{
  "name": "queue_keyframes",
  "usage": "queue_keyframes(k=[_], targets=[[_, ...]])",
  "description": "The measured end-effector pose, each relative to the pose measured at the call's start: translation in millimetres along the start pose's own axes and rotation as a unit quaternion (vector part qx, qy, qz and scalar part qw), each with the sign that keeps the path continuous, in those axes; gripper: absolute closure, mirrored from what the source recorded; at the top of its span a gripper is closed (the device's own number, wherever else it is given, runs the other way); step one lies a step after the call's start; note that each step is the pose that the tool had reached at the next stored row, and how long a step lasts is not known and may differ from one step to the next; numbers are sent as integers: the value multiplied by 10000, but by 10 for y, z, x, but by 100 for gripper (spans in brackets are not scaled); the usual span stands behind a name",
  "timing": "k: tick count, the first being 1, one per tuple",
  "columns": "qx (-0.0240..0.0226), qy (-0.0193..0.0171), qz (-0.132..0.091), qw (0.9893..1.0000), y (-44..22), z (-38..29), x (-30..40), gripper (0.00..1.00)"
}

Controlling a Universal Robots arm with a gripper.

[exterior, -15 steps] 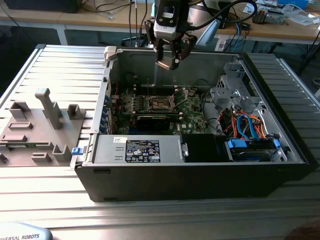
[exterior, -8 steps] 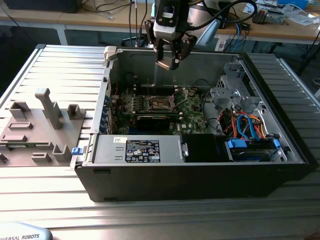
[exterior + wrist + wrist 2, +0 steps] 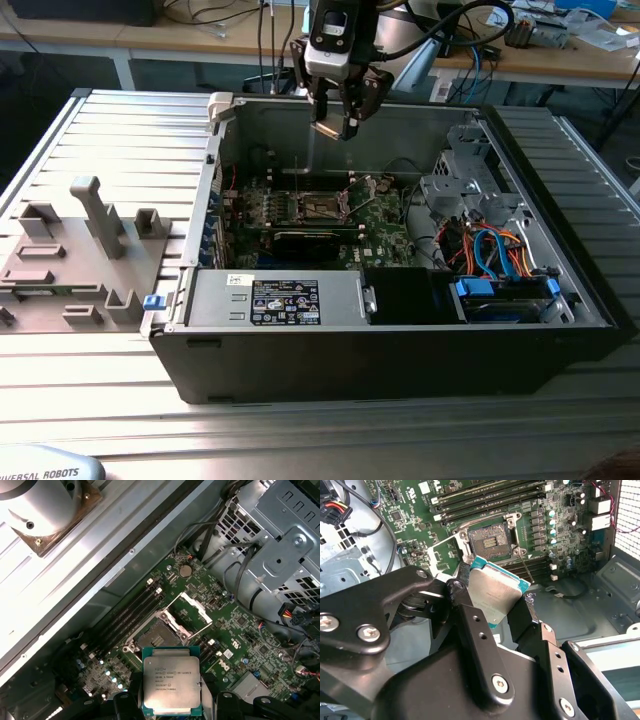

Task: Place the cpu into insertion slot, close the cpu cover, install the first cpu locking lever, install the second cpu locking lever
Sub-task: 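Place the cpu into insertion slot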

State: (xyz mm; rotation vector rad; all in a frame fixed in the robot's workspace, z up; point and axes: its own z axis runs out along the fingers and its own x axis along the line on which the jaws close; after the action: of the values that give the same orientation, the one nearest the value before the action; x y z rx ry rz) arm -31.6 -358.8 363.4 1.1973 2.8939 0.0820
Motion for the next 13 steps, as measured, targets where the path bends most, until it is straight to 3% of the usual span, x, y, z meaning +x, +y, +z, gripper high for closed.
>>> queue_keyframes(k=[13], targets=[[-1,-3,63,10000,0,0,0,46]])
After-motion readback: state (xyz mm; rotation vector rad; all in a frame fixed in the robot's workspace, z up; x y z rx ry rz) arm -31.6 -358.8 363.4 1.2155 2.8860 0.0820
